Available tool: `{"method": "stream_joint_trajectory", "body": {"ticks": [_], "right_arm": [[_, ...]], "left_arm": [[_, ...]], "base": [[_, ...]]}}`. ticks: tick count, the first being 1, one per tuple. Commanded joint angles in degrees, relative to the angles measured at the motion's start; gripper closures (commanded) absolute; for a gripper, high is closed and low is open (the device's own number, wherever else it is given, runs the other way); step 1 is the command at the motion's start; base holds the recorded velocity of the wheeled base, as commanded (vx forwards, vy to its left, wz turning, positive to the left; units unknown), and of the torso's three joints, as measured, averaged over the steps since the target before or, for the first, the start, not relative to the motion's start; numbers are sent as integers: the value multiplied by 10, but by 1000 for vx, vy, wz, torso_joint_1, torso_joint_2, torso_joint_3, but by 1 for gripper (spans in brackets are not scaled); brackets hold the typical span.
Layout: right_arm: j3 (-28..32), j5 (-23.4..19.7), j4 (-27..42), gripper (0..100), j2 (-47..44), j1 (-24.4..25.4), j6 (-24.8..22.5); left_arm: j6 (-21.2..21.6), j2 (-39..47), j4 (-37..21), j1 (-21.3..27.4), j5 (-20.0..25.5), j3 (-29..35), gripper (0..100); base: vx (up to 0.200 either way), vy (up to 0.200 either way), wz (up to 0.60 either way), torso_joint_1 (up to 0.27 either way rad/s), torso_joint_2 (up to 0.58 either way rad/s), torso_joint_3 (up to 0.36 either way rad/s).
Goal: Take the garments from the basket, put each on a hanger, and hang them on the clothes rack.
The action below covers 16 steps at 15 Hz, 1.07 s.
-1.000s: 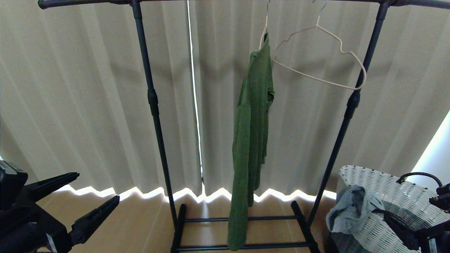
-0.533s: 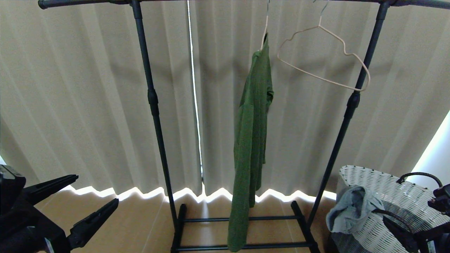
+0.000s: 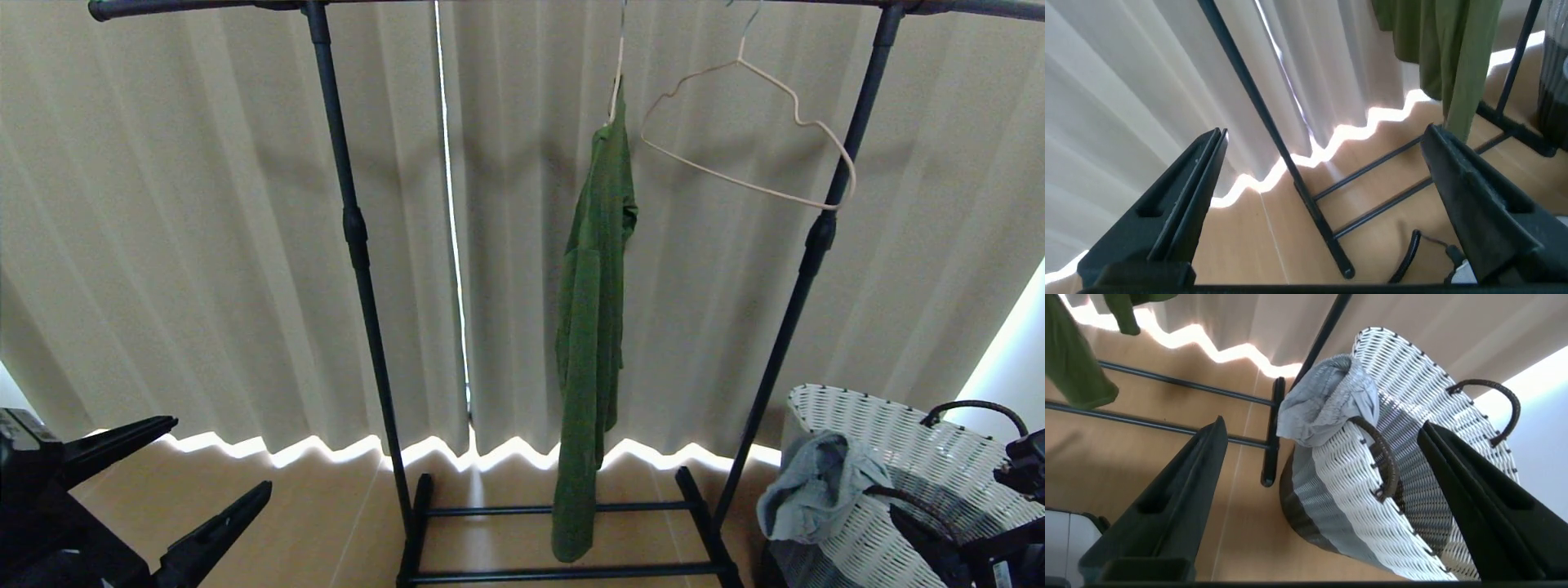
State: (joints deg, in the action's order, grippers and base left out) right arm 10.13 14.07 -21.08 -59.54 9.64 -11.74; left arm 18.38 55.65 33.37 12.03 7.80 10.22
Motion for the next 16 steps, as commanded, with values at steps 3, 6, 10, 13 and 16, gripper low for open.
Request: {"method": "stream_joint_trajectory", "body": {"ticks": [3, 6, 10, 13, 16], "right_arm": [[-2, -2, 0, 0, 0, 0, 0], [-1, -2, 0, 0, 0, 0, 0], [-2, -2, 0, 0, 1, 0, 1], [-2, -2, 0, 0, 1, 0, 1], [-1, 0, 0, 0, 0, 0, 0]], "left_arm": [[-1, -2, 0, 0, -1, -2, 0], [-2, -1, 1, 0, 0, 0, 0], [-2, -5, 1, -1, -1, -1, 0], [-2, -5, 1, -1, 0, -1, 0], [-3, -5, 0, -1, 0, -3, 0]], "base": [[0, 0, 0, 0, 0, 0], [0, -133, 0, -3, 3, 5], [0, -200, 0, 0, 4, 2], [0, -200, 0, 2, 6, 1], [0, -67, 0, -1, 1, -2]]}}
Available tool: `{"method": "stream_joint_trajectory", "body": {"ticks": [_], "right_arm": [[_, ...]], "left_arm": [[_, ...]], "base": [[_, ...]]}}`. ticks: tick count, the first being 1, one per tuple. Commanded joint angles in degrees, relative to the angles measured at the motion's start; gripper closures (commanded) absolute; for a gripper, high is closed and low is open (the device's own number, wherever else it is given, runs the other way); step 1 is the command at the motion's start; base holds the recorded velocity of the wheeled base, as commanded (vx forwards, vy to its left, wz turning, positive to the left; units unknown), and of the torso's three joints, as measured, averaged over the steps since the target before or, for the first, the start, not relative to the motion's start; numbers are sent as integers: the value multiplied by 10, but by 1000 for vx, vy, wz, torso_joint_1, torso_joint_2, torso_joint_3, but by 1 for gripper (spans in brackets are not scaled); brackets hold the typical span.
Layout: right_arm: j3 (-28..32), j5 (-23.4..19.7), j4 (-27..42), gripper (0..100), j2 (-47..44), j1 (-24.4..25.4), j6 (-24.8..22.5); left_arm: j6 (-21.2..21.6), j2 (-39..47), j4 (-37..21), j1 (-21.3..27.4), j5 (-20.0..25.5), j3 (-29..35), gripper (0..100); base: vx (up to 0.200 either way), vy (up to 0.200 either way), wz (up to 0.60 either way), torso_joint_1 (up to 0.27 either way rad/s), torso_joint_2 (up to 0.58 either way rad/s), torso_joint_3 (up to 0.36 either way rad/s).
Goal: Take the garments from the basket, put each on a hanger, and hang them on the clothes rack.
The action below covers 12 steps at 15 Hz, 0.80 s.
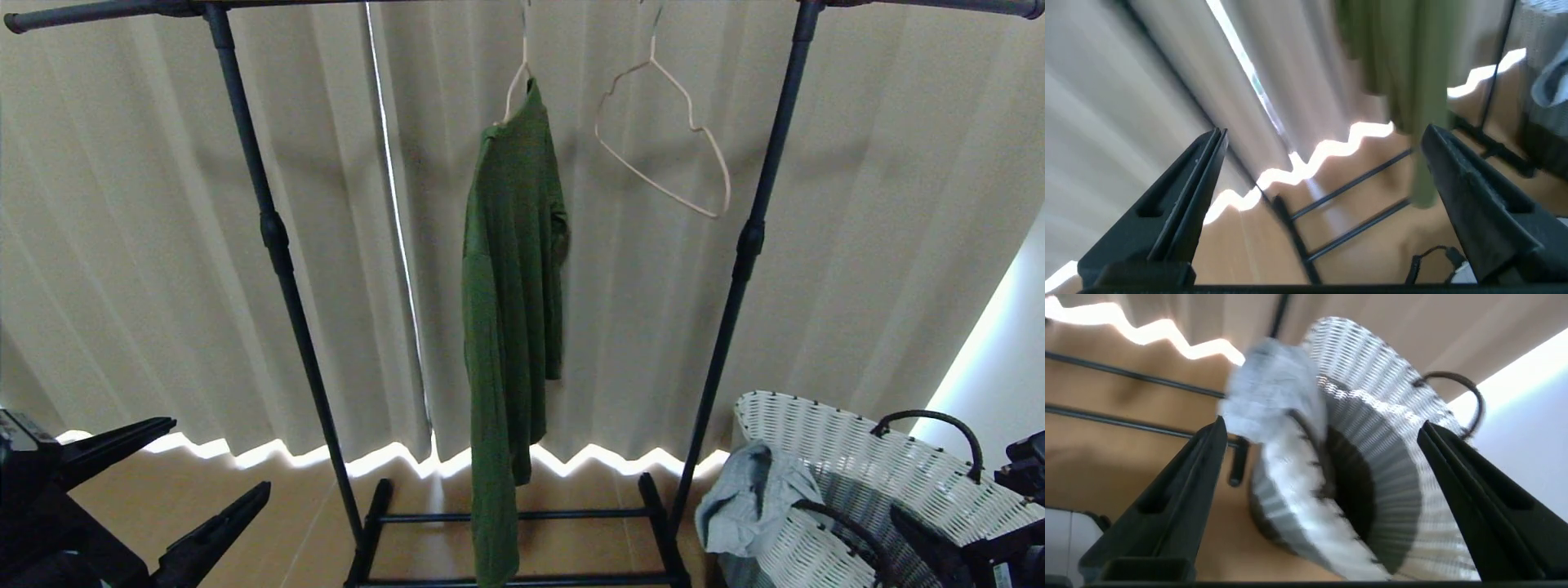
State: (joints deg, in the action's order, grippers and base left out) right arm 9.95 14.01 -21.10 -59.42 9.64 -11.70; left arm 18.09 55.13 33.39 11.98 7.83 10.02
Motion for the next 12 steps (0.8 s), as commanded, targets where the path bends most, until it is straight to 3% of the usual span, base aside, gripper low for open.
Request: {"method": "stream_joint_trajectory", "body": {"ticks": [1, 12], "right_arm": [[2, 1, 0, 0, -1, 0, -1], [3, 6, 0, 0, 2, 0, -2]], "left_arm": [[0, 1, 1, 1, 0, -1, 0], [-3, 7, 0, 0, 1, 9, 0]], "base": [[0, 0, 0, 0, 0, 0], [0, 0, 0, 0, 0, 0]]}}
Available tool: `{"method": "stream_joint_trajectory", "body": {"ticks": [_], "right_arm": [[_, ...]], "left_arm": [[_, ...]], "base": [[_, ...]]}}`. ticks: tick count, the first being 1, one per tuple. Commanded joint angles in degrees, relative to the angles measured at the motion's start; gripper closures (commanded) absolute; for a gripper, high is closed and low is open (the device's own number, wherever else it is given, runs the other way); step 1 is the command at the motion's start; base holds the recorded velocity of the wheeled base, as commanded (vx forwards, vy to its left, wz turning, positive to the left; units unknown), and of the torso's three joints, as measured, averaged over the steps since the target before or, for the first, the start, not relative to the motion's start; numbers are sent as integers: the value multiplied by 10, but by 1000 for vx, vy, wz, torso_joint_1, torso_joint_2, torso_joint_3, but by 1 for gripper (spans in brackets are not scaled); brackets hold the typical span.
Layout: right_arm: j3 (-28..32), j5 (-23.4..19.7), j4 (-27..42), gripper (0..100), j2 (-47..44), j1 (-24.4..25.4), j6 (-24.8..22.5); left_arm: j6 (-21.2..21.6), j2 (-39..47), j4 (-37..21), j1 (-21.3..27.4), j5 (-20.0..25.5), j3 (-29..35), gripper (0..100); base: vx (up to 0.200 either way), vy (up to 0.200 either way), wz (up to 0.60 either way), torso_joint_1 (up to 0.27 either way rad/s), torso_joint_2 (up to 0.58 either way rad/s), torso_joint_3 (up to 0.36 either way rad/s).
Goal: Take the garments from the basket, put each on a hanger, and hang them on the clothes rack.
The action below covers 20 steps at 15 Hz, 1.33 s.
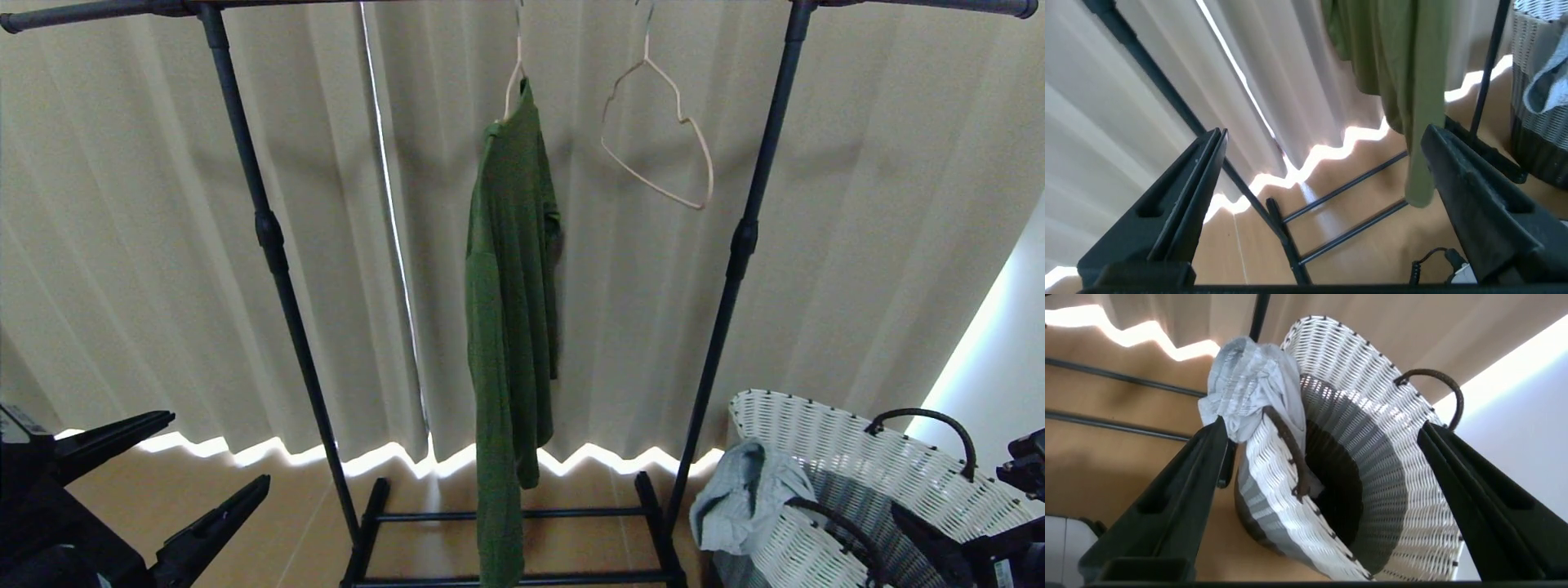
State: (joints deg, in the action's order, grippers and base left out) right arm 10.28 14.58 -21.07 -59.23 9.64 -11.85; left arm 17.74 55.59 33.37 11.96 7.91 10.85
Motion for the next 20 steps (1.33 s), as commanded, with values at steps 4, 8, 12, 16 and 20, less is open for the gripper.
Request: {"method": "stream_joint_trajectory", "body": {"ticks": [4, 8, 12, 16, 20], "right_arm": [[-2, 4, 1, 0, -4, -2, 0], [-1, 4, 1, 0, -6, -17, 0], [-9, 4, 8, 0, -9, -17, -1], [14, 4, 97, 0, -39, -16, -1], [70, 2, 102, 0, -185, 9, -2]], "left_arm": [[0, 2, -1, 0, 0, 1, 0], [0, 6, 0, 1, 1, 2, 0], [2, 3, 0, 1, 1, 0, 0], [2, 7, 0, 1, 1, 2, 0], [-1, 4, 1, 1, 0, 8, 0]], "base": [[150, 0, 0, -1, 3, 3], [200, 0, 0, 2, 1, -1], [50, 0, 0, 3, 1, 1], [0, 0, 0, 0, 0, 0], [0, 0, 0, 0, 0, 0]]}}
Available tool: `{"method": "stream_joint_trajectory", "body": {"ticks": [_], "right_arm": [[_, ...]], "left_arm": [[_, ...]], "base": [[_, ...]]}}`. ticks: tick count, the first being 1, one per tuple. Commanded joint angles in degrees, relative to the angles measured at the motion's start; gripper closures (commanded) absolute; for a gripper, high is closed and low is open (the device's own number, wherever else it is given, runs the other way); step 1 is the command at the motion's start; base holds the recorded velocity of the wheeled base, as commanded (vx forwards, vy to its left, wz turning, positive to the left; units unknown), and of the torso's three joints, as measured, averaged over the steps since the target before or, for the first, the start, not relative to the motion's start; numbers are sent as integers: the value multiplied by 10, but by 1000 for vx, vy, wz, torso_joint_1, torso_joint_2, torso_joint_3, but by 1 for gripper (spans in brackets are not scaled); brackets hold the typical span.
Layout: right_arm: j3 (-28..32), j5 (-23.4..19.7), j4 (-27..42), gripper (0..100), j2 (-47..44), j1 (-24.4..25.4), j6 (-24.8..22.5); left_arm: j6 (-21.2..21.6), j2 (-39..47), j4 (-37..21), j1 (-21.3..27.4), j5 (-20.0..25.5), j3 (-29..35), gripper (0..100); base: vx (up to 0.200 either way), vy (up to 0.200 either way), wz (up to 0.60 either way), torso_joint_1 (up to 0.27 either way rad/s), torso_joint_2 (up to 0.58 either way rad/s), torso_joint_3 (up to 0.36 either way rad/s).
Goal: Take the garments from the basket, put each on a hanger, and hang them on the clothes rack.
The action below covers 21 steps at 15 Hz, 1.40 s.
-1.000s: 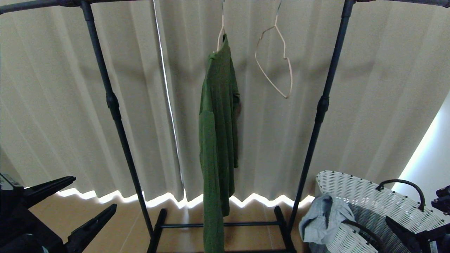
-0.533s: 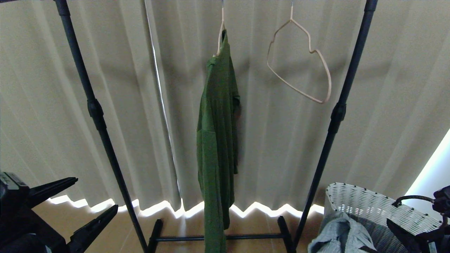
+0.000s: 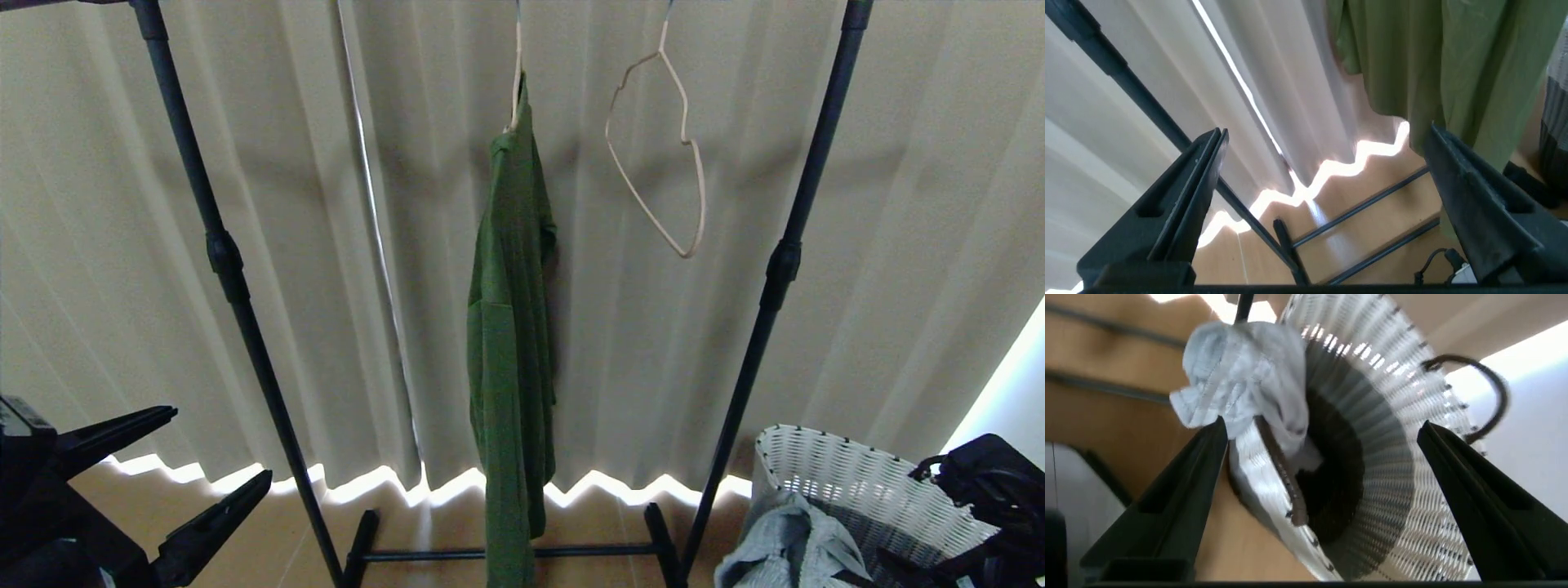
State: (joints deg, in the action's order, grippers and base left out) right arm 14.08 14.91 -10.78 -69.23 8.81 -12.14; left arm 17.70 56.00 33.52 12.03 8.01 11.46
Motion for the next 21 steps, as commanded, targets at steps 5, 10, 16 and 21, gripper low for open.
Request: {"method": "stream_joint_trajectory", "body": {"ticks": [5, 10, 16, 21], "right_arm": [[117, 4, 0, 0, -231, 69, 5], [157, 73, 0, 0, -323, 56, 12], [184, 81, -1, 0, -374, 30, 13], [183, 89, -1, 100, -373, 20, 13]], "left_arm": [[0, -2, 0, 0, 0, 1, 0], [1, -3, 0, 0, 0, 1, 0], [1, -3, 0, 0, 0, 1, 0], [1, -4, 0, 0, 0, 0, 0]], "base": [[0, 0, 0, 0, 0, 0], [0, 0, 0, 0, 0, 0], [0, 0, 0, 0, 0, 0], [0, 0, 0, 0, 0, 0]]}}
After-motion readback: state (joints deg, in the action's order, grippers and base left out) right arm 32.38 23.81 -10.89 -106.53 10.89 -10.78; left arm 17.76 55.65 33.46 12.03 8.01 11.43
